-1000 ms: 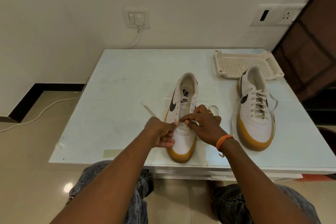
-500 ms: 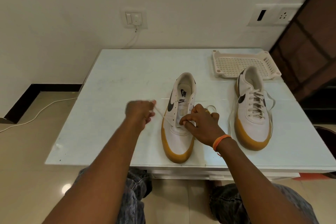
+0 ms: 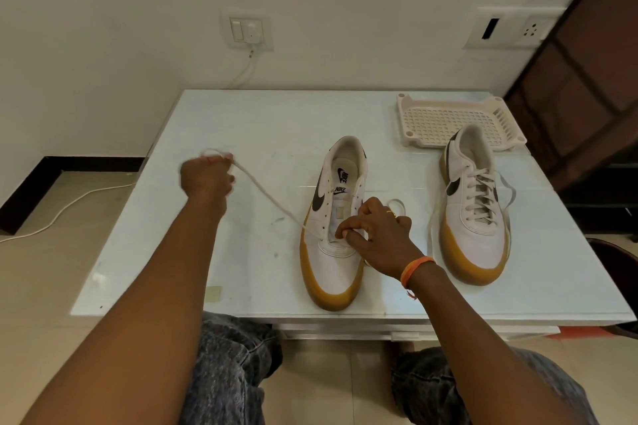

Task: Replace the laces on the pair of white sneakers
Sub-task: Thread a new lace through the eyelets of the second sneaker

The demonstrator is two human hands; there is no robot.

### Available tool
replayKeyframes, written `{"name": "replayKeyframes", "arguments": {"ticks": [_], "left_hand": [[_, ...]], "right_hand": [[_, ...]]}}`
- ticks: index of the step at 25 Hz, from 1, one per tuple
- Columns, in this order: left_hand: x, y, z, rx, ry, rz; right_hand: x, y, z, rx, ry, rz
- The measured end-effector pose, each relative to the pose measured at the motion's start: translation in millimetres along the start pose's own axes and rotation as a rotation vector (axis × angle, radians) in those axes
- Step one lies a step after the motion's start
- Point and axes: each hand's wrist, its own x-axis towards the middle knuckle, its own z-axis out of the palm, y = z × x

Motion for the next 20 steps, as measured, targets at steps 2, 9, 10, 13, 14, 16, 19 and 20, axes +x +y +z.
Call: {"name": "replayKeyframes", "arguments": {"ticks": [2,9,10,13,14,16,19,20], "left_hand": [[-12.4,-10.2,3.7,0.292,-0.214,-0.173],[-93.4,-53.9,29.8,0.783,-0.465,-0.221],[-98.5,-61.1,34.1,0.697,-0.439,-0.239],[-105.4,-74.3,40.3,0.457,-0.334,-0.299],[-106.3,-74.4,40.2,0.416,-0.330,-0.326],[-109.3,-70.5,38.7,0.386,-0.364,-0.382],[-111.6,-67.9,36.8,0.344,-0.378,-0.423],[-111.8,-68.5,36.6,0.328,-0.372,-0.429]], "right_hand": [[-1.0,0.9,0.5,0.003,-0.005,-0.008],[-3.9,2.1,1.6,0.006,-0.002,-0.014],[-5.0,1.3,1.8,0.013,0.003,-0.011],[-6.1,0.1,3.7,0.021,0.015,-0.018],[-6.2,0.2,3.5,0.020,0.018,-0.021],[-6.1,0.9,3.3,0.021,0.021,-0.022],[-5.4,1.2,4.7,0.006,0.023,-0.028],[-5.4,1.5,4.9,-0.001,0.024,-0.032]]}}
